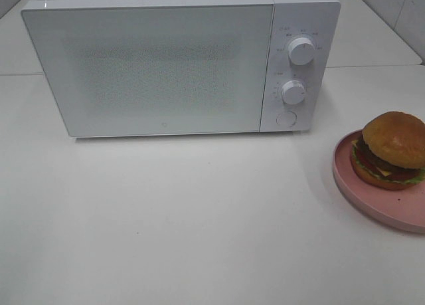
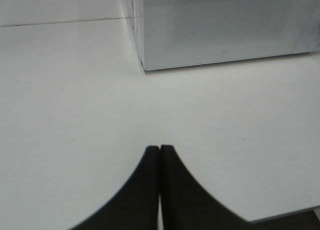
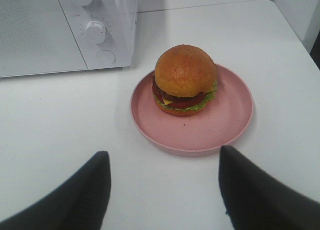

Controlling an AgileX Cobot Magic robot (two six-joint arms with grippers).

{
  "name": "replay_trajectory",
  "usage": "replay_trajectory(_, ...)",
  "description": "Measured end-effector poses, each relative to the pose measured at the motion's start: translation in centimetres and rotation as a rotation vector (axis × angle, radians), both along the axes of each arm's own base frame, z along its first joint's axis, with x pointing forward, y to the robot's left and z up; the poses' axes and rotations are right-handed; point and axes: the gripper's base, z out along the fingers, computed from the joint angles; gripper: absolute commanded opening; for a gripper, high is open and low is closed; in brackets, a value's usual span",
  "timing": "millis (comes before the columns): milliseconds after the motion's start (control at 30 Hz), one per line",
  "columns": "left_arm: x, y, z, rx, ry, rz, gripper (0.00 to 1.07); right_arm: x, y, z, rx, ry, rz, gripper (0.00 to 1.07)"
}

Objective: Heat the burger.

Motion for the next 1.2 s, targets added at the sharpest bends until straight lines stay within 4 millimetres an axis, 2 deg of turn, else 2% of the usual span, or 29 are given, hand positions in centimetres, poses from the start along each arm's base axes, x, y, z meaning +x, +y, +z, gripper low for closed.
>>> replay_trajectory(467,0.01,0.01,0.01,0.001,-0.001,0.001,0.0,0.0,0.0,0.0,0.0,0.0,0.0,0.61)
replay_trajectory(833,0.11,-0.07,0.01,0.001,-0.001,0.143,0.0,0.0,0.0,0.0,0.0,0.0,0.0,0.61)
replay_trajectory(1200,0.12,-0.08,0.01,0.001,-0.001,0.152,0.0,0.0,0.0,0.0,0.0,0.0,0.0,0.61)
